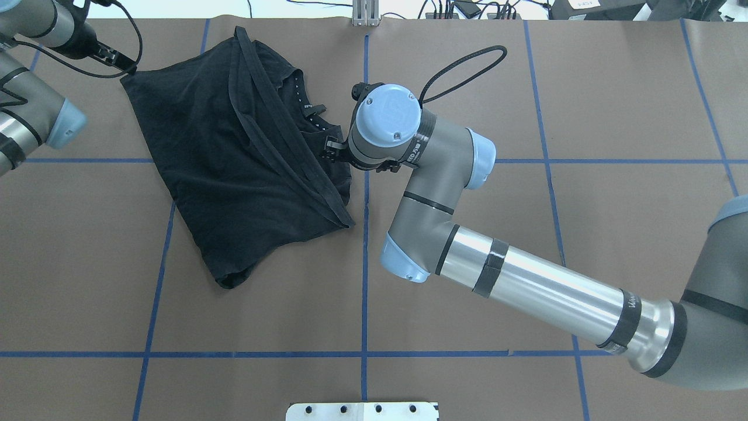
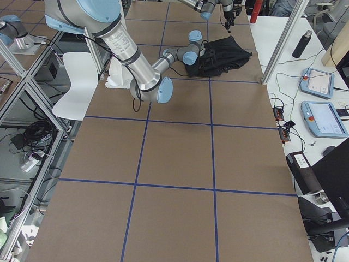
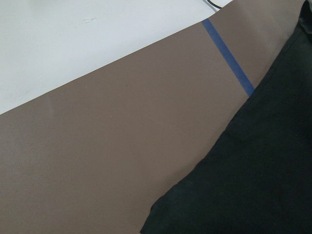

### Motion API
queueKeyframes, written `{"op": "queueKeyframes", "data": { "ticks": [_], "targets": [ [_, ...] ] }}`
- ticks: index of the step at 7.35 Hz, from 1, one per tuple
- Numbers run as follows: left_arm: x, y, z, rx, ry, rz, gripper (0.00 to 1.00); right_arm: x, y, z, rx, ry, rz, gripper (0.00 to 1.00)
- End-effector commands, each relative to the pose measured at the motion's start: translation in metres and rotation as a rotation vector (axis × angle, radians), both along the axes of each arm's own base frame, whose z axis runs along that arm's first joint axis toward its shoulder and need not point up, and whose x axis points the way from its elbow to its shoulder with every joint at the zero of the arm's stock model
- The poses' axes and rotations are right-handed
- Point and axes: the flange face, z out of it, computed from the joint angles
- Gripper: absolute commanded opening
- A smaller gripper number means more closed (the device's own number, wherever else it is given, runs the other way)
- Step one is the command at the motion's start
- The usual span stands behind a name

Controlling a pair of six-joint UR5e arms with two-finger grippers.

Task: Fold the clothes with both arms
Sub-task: 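Grasp the collar with the right gripper and pull it toward the robot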

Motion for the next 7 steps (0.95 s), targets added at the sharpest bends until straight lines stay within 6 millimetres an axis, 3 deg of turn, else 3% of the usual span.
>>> {"op": "queueKeyframes", "data": {
  "ticks": [1, 4, 5, 7],
  "targets": [
    [0.000, 0.000, 0.001, -0.002, 0.000, -0.001, 1.00, -0.028, 0.005, -0.004, 0.015, 0.001, 0.000, 0.92],
    [0.001, 0.001, 0.002, -0.003, -0.001, 0.001, 1.00, -0.040, 0.019, 0.001, 0.024, 0.019, -0.011, 0.88],
    [0.000, 0.003, 0.007, -0.009, -0.003, 0.001, 1.00, -0.043, 0.022, 0.003, 0.024, 0.024, -0.018, 0.83],
    [0.001, 0.004, 0.009, -0.013, -0.004, 0.002, 1.00, -0.043, 0.022, 0.005, 0.031, 0.030, -0.024, 0.62]
  ]
}}
